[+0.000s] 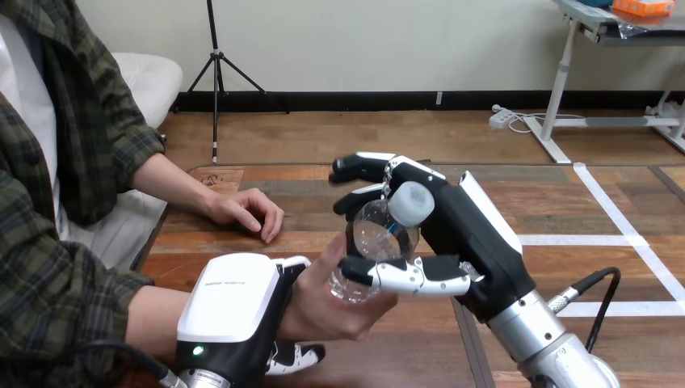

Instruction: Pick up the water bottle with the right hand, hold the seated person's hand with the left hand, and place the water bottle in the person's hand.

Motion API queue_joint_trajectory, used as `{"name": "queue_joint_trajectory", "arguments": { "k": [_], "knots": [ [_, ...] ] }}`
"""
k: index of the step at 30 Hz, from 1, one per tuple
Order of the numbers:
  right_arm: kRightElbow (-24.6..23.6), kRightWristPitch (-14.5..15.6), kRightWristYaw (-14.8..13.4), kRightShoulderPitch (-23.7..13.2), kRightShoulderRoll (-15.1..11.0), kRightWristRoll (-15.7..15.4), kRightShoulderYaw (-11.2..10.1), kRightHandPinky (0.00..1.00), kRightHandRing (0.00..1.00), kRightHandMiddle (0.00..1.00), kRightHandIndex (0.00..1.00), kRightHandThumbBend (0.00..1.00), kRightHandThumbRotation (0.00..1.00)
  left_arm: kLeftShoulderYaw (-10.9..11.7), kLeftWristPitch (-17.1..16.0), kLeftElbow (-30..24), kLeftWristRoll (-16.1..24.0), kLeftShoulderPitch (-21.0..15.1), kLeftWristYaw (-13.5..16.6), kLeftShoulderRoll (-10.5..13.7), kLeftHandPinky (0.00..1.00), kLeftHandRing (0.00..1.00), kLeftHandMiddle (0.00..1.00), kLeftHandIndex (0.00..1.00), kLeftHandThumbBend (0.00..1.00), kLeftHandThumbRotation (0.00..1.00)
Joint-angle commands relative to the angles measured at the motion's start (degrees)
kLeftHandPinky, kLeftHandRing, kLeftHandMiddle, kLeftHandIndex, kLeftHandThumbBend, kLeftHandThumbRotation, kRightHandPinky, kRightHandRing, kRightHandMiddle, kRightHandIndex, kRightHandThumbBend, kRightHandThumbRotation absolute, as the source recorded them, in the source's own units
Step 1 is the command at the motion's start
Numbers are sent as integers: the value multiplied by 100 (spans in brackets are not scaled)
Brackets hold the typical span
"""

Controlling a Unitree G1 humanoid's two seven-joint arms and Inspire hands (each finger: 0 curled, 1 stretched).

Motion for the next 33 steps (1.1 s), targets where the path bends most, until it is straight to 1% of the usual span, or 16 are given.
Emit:
{"name": "queue_joint_trajectory", "arguments": {
  "k": [1, 2, 6, 8, 11, 15, 16, 23, 33],
  "knots": [
    [-171, -242, 71, -252, -123, -50, 26, 86, 92, 95, 94, 76, 11, -77, 153, -277, 238, -209, -179, 46, 86, 89, 92, 89, 89, 16],
    [-169, -250, 75, -253, -131, -48, 29, 90, 95, 97, 95, 77, 13, -79, 165, -283, 254, -207, -190, 42, 91, 93, 95, 93, 91, 19],
    [-155, -298, 96, -256, -156, -12, 39, 95, 98, 99, 98, 78, 15, -113, 167, -237, 404, -208, -72, 43, 96, 97, 98, 97, 96, 26],
    [-150, -317, 95, -256, -166, -10, 42, 98, 99, 99, 99, 79, 17, -119, 165, -231, 425, -204, -47, 39, 98, 99, 99, 99, 98, 32],
    [-142, -346, 92, -258, -180, -8, 49, 99, 99, 100, 100, 79, 17, -126, 117, -194, 447, -204, 37, 50, 99, 99, 99, 99, 99, 35],
    [-89, -392, 111, -273, -196, 32, 59, 100, 100, 100, 100, 80, 18, -137, 93, -186, 487, -203, 80, 68, 100, 100, 100, 100, 100, 40],
    [-84, -402, 110, -273, -201, 28, 60, 100, 100, 100, 100, 80, 18, -140, 81, -175, 495, -204, 113, 74, 100, 100, 100, 100, 100, 42],
    [-65, -424, 116, -267, -202, 48, 63, 100, 100, 100, 100, 80, 19, -151, 45, -127, 495, -205, 258, 99, 100, 100, 100, 100, 100, 47],
    [-36, -445, 114, -245, -212, 38, 54, 100, 100, 100, 99, 80, 21, -178, 9, -55, 449, -212, 494, 129, 100, 100, 100, 100, 100, 49]
  ]
}}
